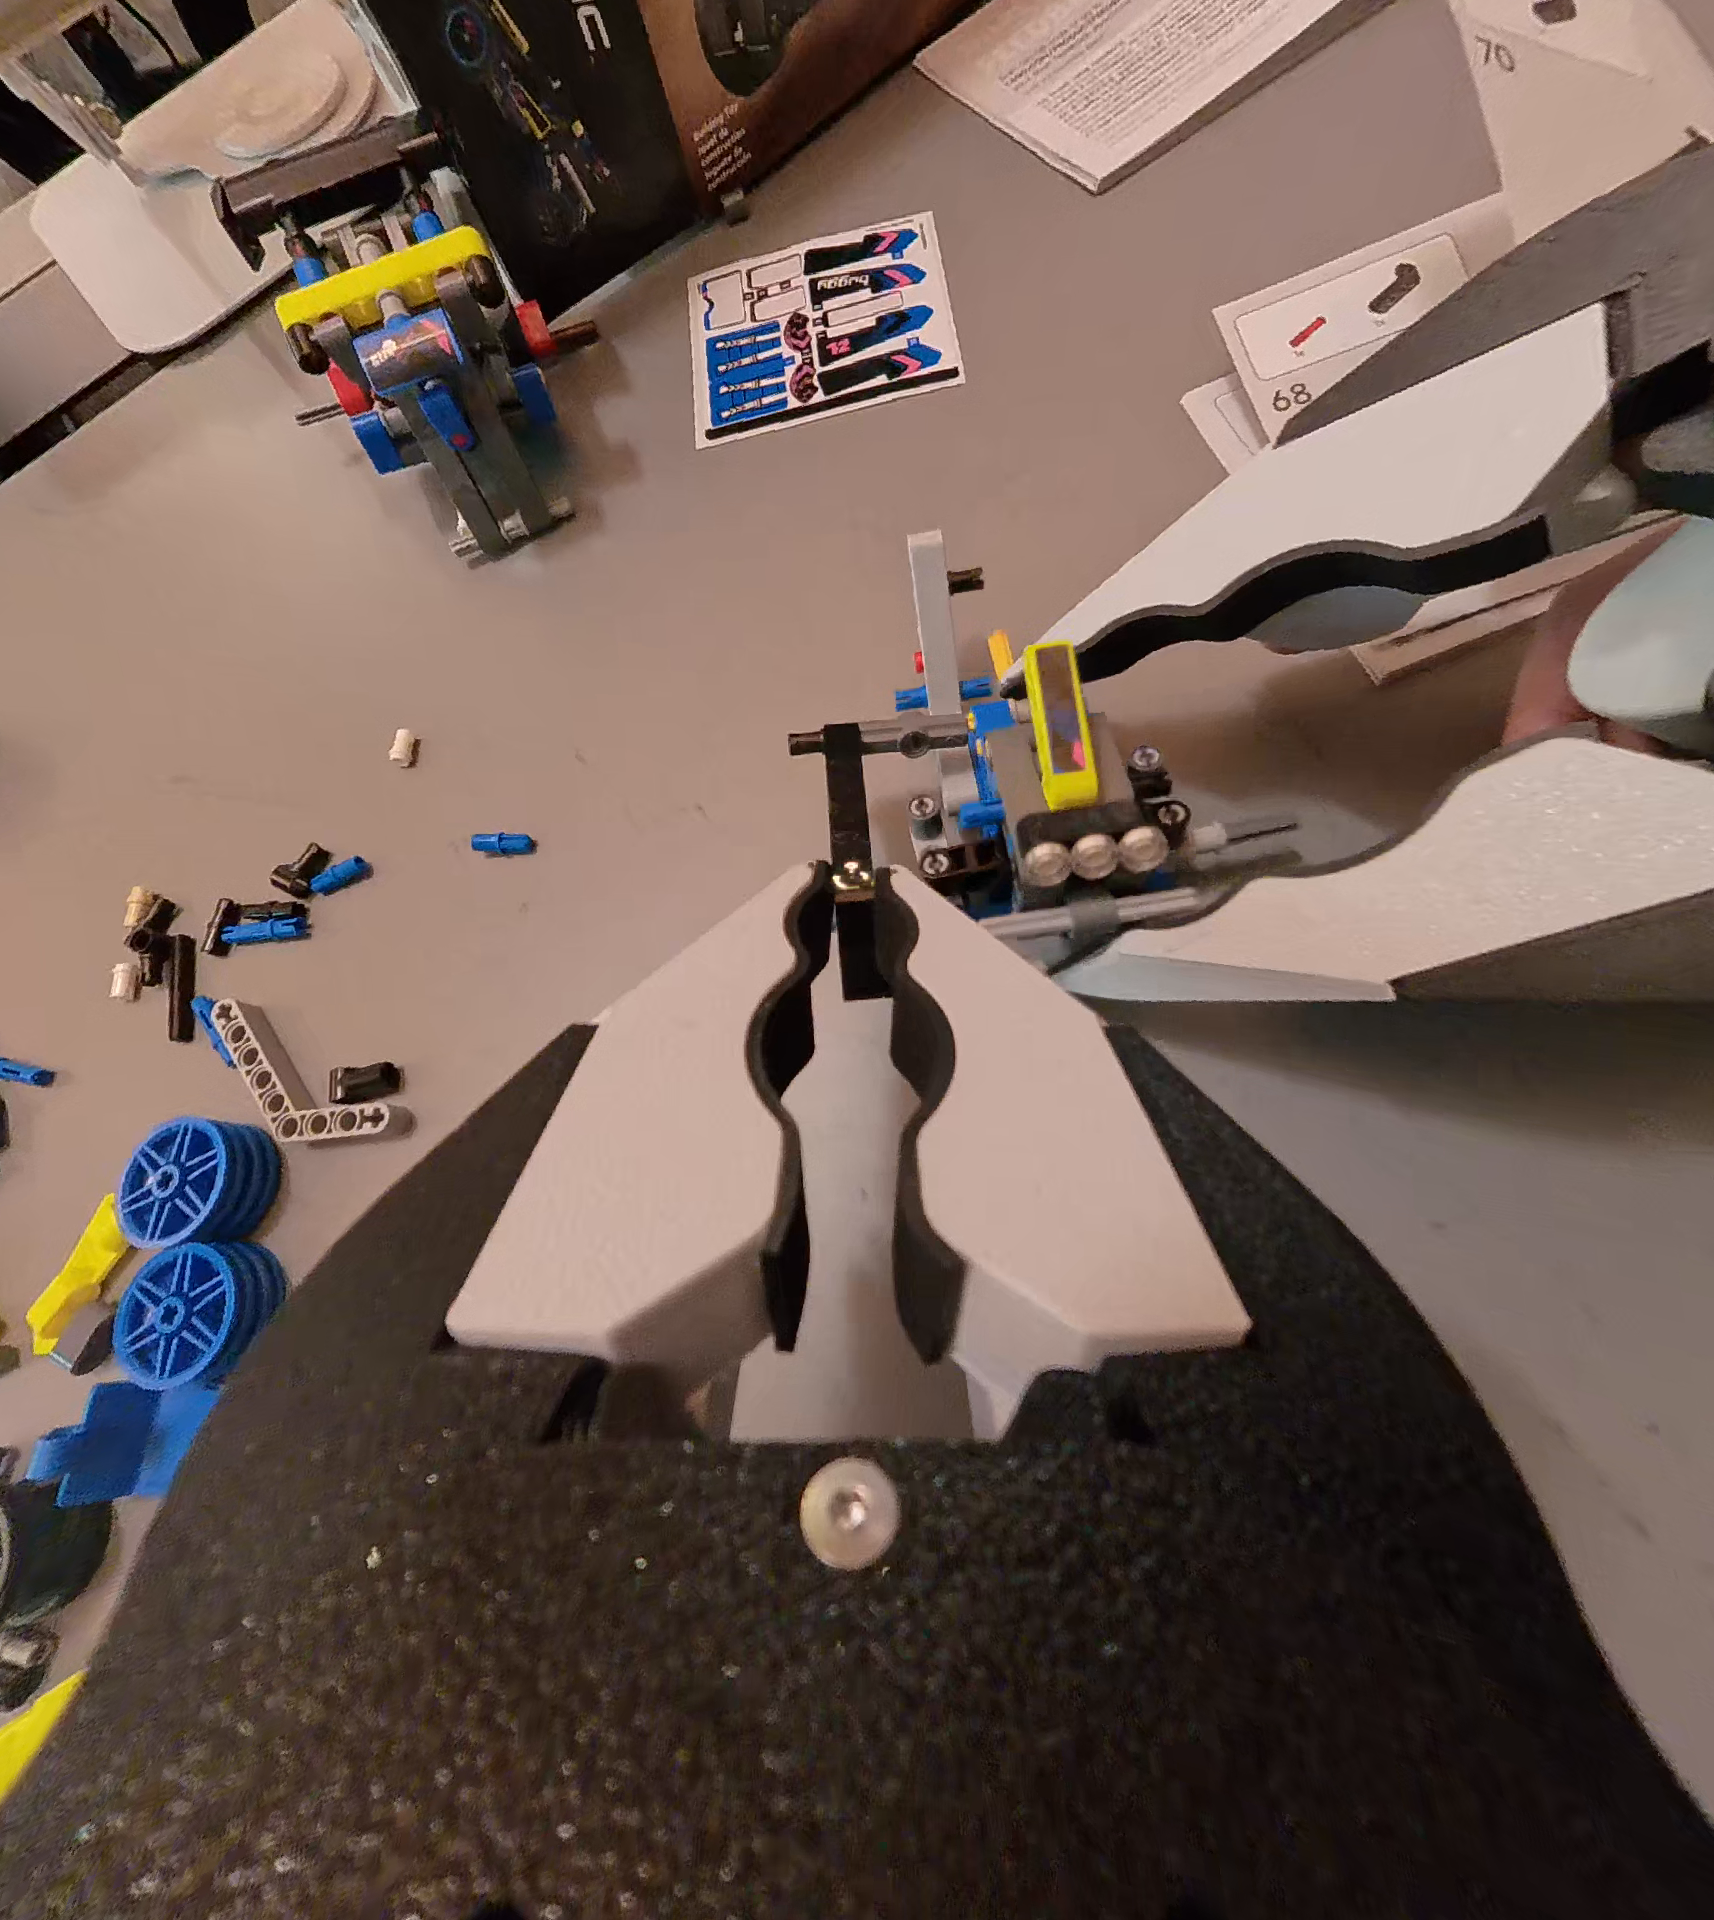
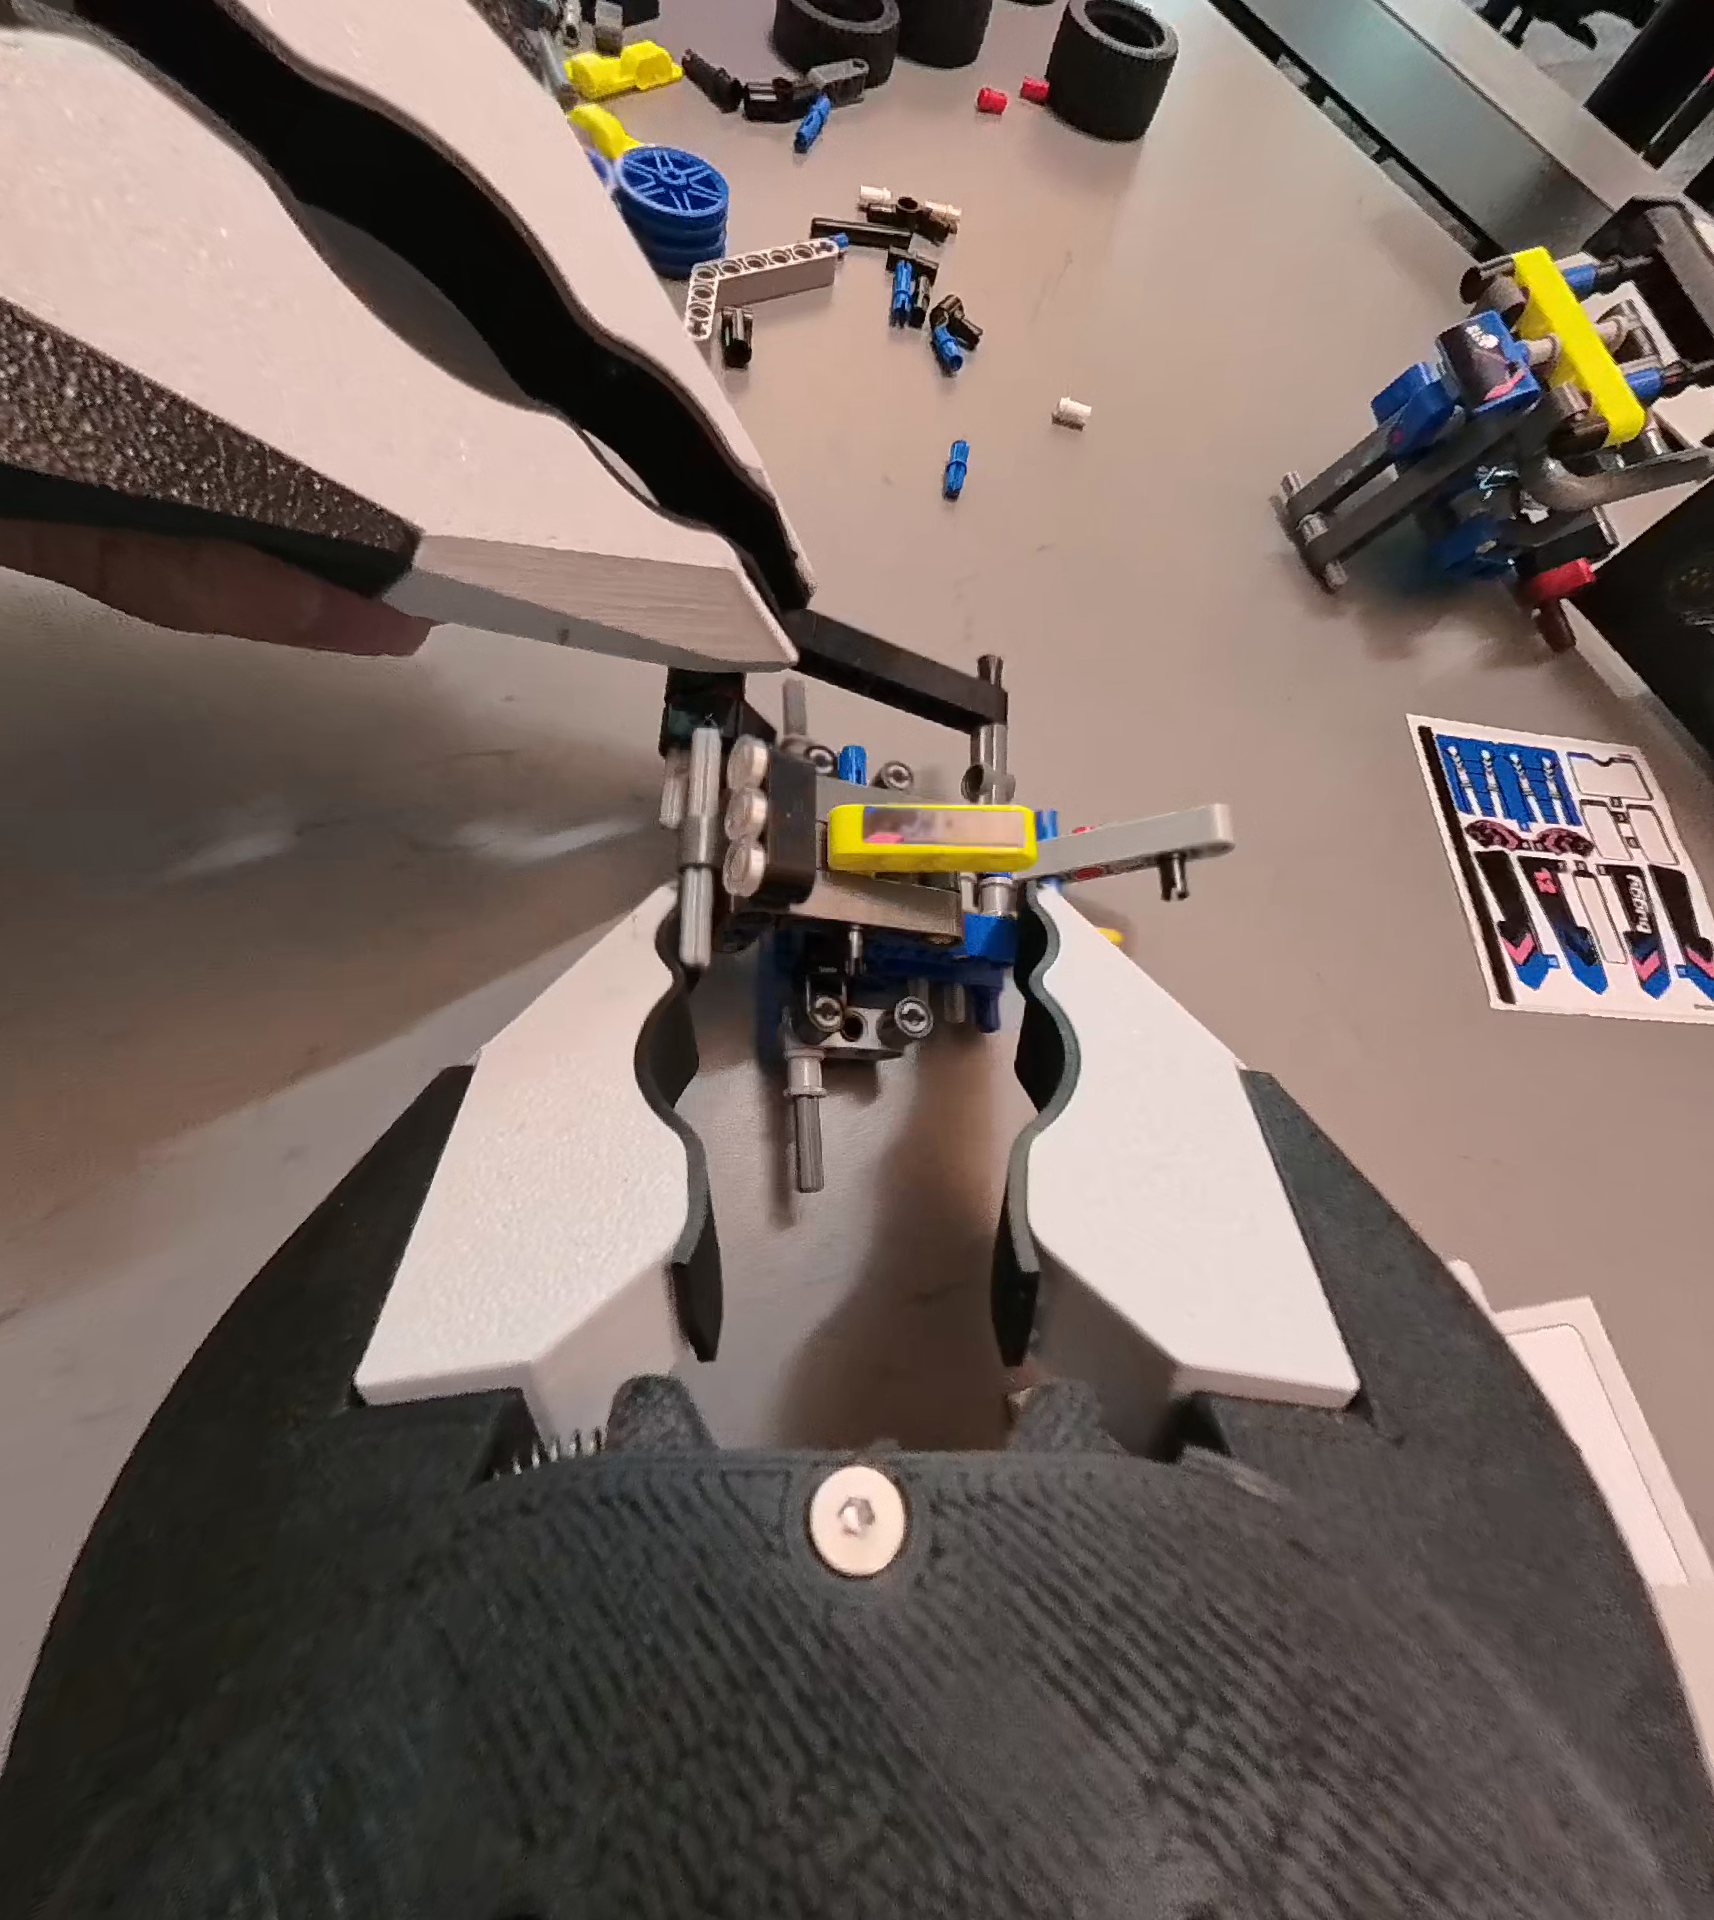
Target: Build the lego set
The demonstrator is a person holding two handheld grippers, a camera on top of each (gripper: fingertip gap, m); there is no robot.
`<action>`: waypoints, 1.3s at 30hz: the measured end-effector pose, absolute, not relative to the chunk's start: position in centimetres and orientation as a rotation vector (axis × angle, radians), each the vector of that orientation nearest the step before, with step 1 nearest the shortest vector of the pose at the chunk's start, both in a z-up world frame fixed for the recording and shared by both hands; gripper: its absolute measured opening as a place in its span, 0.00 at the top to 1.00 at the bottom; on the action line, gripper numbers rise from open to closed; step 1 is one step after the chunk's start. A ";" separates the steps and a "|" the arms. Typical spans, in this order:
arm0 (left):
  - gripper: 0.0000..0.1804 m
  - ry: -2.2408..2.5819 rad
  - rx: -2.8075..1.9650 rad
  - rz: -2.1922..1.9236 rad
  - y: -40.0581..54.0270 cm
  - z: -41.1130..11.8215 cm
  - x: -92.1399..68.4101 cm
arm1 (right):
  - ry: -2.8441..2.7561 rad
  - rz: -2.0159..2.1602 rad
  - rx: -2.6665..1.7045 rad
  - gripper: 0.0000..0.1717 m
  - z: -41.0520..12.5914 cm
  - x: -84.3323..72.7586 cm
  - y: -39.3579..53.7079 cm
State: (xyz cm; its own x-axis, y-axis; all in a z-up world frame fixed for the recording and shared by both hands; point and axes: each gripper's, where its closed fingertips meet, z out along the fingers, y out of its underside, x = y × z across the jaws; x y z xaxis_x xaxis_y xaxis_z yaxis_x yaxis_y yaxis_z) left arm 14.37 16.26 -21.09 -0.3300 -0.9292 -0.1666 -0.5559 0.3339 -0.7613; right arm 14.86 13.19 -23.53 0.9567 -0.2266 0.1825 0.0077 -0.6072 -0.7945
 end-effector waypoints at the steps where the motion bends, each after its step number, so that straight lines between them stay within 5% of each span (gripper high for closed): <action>1: 0.98 2.001 -1.300 -0.805 16.3 -21.2 14.4 | 0.148 -0.334 -2.206 0.66 -23.6 14.8 13.2; 17: 0.98 1.978 -1.315 -0.823 17.2 -21.2 14.1 | -0.046 -0.453 -2.182 0.59 -23.1 12.9 13.7; 26: 0.98 1.965 -1.296 -0.861 17.7 -20.8 14.0 | -0.129 -0.484 -2.001 0.61 -17.7 10.5 12.6; 35: 0.98 1.946 -1.288 -1.150 18.9 -19.5 13.7 | 0.108 -0.881 -1.800 0.98 -14.2 15.8 2.0; 39: 0.98 1.954 -1.296 -1.095 19.6 -20.2 13.7 | 0.275 -1.113 -1.827 1.00 -14.8 19.1 -3.8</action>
